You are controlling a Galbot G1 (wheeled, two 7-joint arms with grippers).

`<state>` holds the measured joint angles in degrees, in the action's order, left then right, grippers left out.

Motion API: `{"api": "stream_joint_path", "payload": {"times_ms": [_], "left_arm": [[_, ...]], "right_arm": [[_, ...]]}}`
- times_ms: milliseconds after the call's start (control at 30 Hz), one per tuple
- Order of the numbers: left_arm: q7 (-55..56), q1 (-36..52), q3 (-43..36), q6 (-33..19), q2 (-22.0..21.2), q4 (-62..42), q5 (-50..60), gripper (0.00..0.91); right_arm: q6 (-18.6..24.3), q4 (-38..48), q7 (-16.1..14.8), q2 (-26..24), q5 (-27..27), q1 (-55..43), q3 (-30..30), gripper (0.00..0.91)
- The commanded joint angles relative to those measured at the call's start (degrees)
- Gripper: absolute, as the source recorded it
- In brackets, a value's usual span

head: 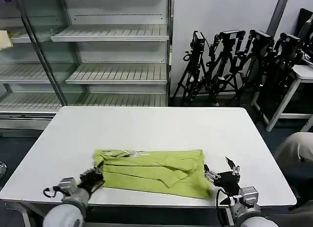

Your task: Fold and organize the clothes.

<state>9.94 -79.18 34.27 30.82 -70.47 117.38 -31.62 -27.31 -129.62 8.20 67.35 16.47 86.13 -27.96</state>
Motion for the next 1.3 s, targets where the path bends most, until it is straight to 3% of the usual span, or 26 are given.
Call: {"api": "stream_joint_path", "payload": {"times_ms": [33,233,333,467,600,833,1033,1300], "left_arm": [[-7.3,-0.69,18.27,-1.08,11.88,-1.66,5.91,0.01],[-12.1,-0.75,26.49,-1.01,16.15,-1.51,10.32,0.01],[-13.34,-0.71,25.92,-0.67,15.99,2.68,12.45,0.01],[-14.67,-2.56,19.54,-0.57,13.58,9.71,16.0,0.01],[-14.51,-3.95,5.5,-0.53,8.9,15.69,20.77,0.01],[-14.54,-3.57,-13.06,-2.17,3.7,14.21,30.05,0.01],[-14.06,0.63,-17.93,-2.73,0.5,7.89,32.18,0.01],[-14.2,2.19,-18.97,-2.26,0.37,6.47,31.5,0.01]], "right_arm": [[0.2,0.5,-0.01,0.13,-0.18,-0.68,0.89,0.907],[0.66,0.91,-0.05,0.23,-0.21,-0.73,0.87,0.907],[0.9,1.09,-0.11,0.24,-0.2,-0.65,0.55,0.907],[0.96,1.4,-0.07,0.28,-0.2,-0.84,0.17,0.907],[0.98,1.43,-0.07,0.4,-0.49,-0.77,-0.13,0.907],[1.01,1.35,-0.04,0.79,-1.22,-0.49,-0.7,0.907],[0.96,1.28,-0.01,0.93,-1.5,-0.07,-1.33,0.907],[0.89,1.52,0.05,1.3,-1.82,-0.23,-1.51,0.907]]}}
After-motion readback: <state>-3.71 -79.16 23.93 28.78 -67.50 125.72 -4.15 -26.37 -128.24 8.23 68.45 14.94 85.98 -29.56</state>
